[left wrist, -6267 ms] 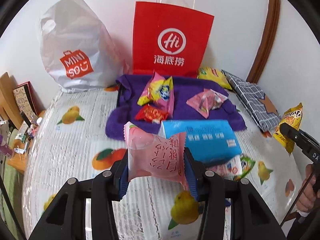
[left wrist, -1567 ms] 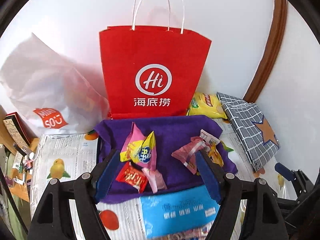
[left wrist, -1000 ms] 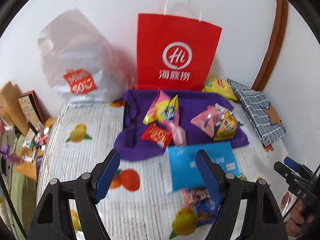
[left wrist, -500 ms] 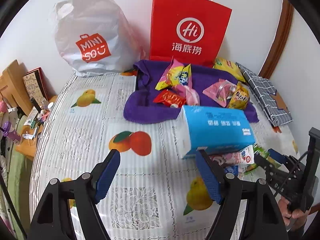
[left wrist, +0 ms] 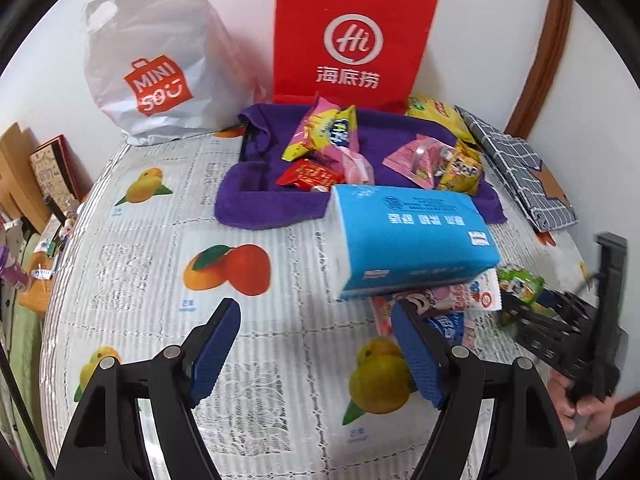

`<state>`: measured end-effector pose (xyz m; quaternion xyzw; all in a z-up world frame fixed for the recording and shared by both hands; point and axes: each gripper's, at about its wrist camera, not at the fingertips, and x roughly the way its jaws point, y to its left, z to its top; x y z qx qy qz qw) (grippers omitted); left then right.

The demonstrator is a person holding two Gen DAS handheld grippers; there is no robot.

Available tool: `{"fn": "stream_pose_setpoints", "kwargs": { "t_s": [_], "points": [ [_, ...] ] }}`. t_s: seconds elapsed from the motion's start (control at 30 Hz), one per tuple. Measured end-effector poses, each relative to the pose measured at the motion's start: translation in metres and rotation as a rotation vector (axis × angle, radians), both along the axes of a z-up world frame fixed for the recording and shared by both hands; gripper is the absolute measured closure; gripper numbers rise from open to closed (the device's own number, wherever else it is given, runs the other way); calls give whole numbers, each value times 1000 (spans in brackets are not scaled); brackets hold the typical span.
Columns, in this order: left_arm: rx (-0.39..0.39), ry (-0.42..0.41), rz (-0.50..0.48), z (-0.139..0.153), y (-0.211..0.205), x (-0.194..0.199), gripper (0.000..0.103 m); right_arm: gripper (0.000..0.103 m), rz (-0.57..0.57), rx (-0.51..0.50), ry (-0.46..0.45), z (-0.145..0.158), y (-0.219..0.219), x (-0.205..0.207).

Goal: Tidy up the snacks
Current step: 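Move both open tools back toward the green snack bag on the bed, then grasp the green snack bag with the right tool while the left grasps the blue biscuit packet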

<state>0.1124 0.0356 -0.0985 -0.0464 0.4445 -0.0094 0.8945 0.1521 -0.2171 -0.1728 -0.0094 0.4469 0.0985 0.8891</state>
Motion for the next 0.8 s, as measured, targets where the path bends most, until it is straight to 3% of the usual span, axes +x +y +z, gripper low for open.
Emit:
{"fn": "stream_pose_setpoints", "kwargs": {
  "t_s": [0.27, 0.63, 0.73, 0.8],
  "points": [
    [-7, 34, -70, -13, -29, 3, 27, 54, -10, -42, -74, 2, -8, -9],
    [-50, 169, -166, -52, -84, 25, 28, 54, -60, 5, -109, 19, -46, -51],
    [-59, 199, -179, -62, -88, 27, 38, 54, -61, 4, -104, 18, -50, -57],
    [-118, 200, -199, -62, -86, 26, 60, 54, -60, 0, -102, 16, -49, -60]
  ]
}}
